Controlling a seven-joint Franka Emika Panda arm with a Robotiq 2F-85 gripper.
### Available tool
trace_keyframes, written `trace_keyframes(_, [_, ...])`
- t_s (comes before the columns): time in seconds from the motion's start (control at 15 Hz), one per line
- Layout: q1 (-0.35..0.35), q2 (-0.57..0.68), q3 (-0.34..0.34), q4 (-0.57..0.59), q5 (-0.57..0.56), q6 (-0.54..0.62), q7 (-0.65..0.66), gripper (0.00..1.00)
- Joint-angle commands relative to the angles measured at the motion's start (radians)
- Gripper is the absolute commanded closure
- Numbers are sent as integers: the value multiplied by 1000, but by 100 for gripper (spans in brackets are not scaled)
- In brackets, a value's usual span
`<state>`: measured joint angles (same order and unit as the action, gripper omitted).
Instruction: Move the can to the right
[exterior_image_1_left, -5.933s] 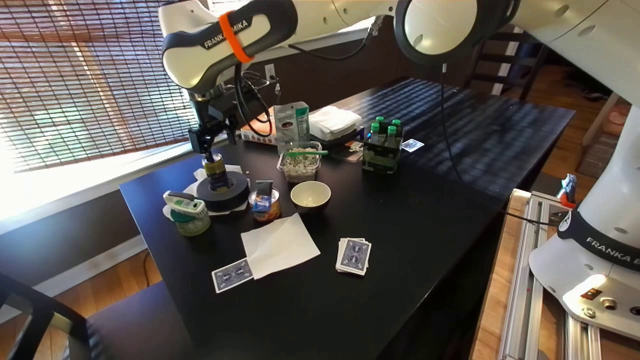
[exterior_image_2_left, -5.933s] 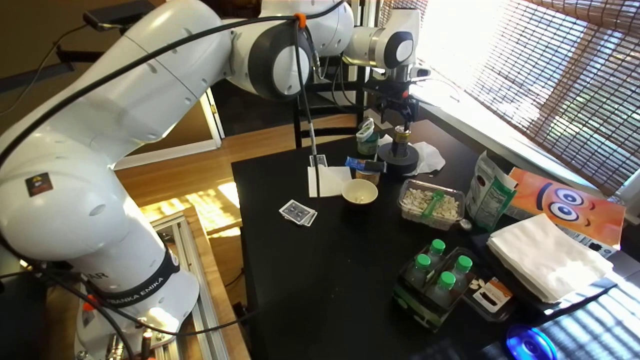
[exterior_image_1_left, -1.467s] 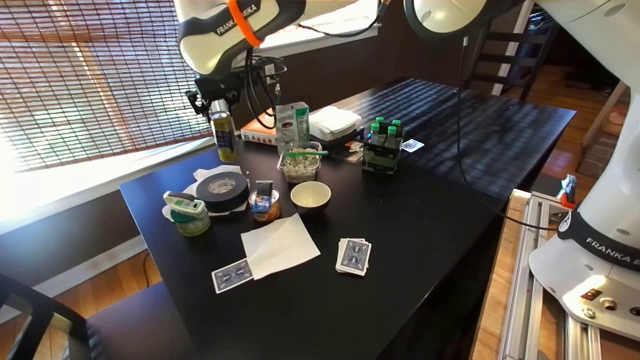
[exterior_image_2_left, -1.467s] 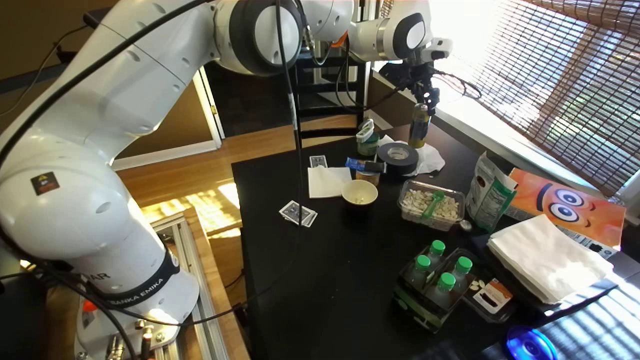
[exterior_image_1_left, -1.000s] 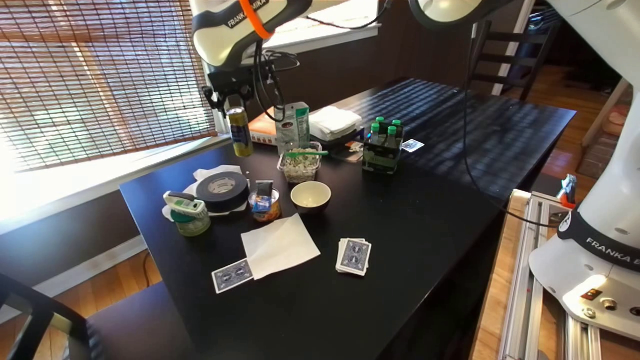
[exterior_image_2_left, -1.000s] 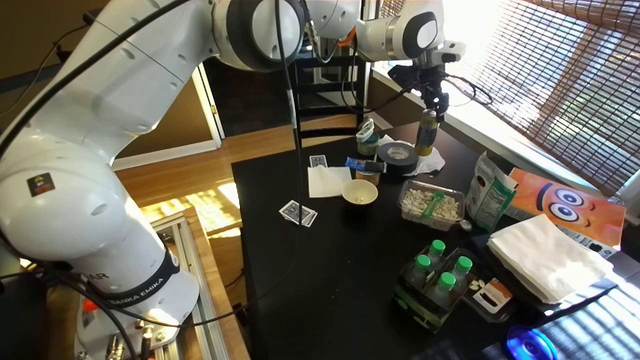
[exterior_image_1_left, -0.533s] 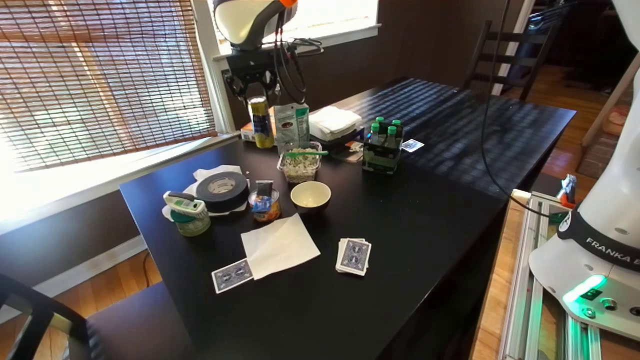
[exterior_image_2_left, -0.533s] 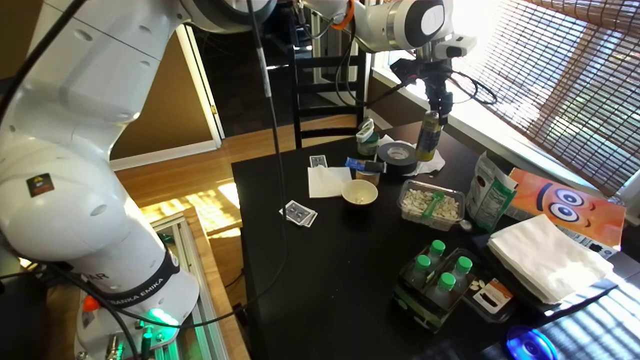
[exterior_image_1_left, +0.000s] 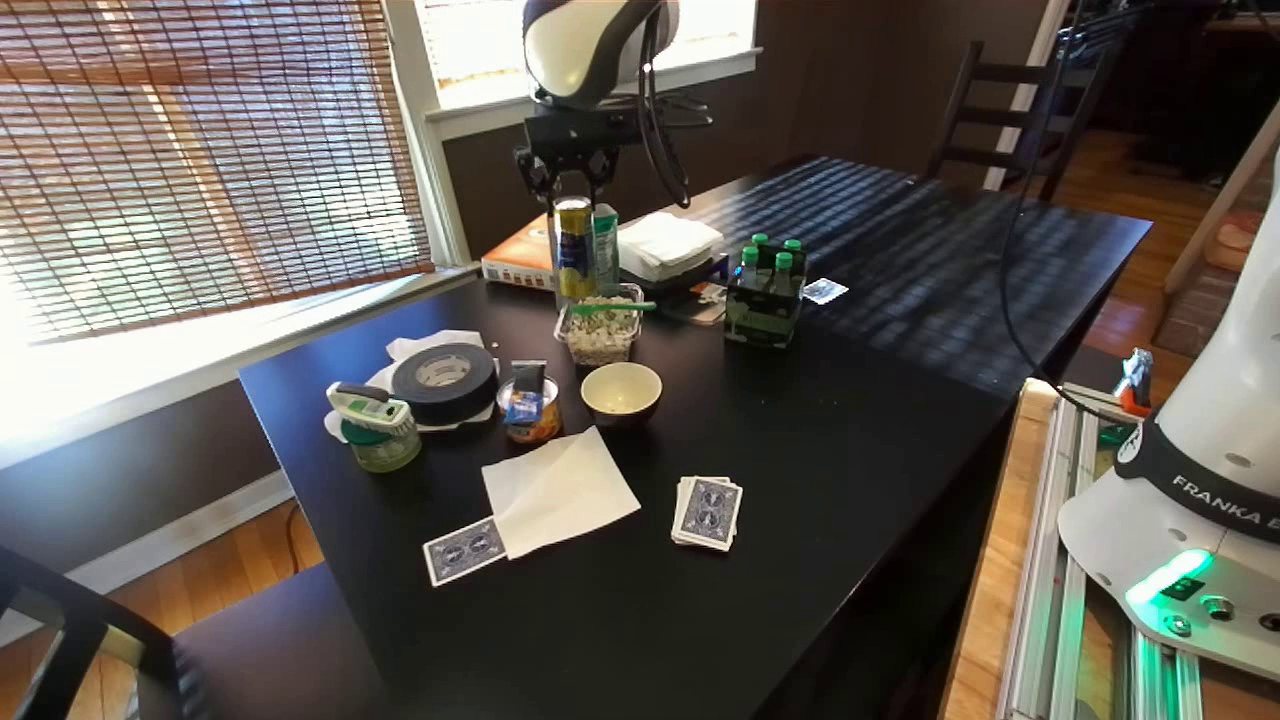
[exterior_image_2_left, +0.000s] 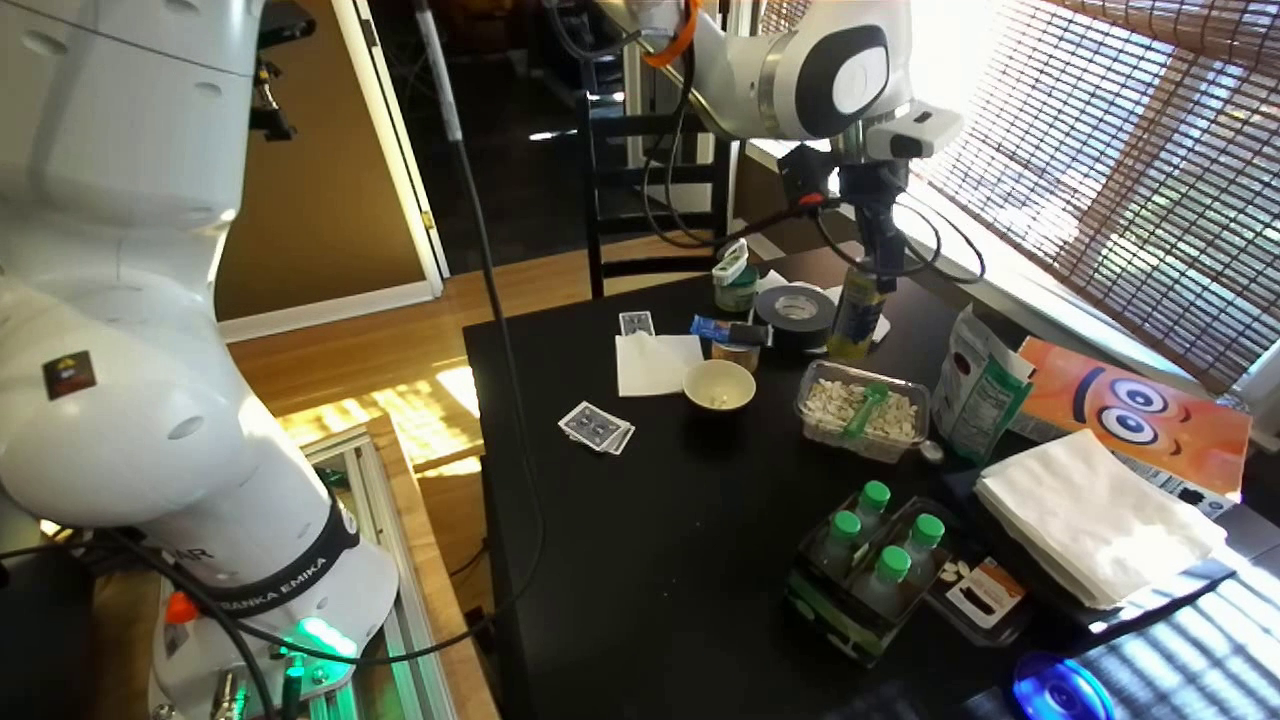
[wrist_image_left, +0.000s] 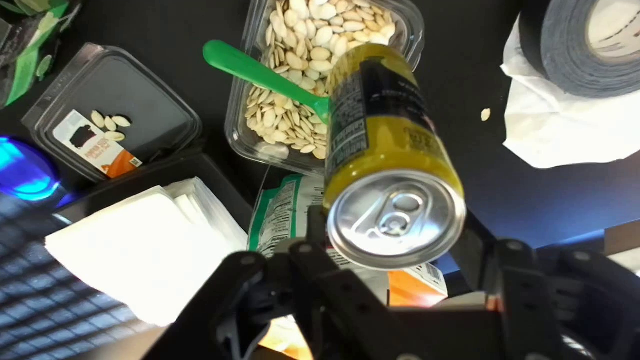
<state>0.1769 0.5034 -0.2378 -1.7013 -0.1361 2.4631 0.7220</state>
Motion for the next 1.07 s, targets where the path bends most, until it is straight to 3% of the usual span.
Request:
trace_keyframes(0.0, [-30, -155, 5, -248, -20, 170, 7, 63])
trace_keyframes(0.2, [-55, -232, 2, -409, -6, 276, -6, 63])
trace_keyframes(0.27, [-55, -127, 5, -265, -5, 209, 0, 63])
trace_keyframes(0.33, [-60, -141, 4, -296, -5, 220, -3, 38])
trace_keyframes(0.67, [-61, -125, 8, -284, -2, 219, -6, 38])
trace_keyframes(0.73, [-60, -125, 9, -283, -2, 219, -6, 63])
trace_keyframes(1.0, [-62, -187, -28, -321, -29, 195, 3, 63])
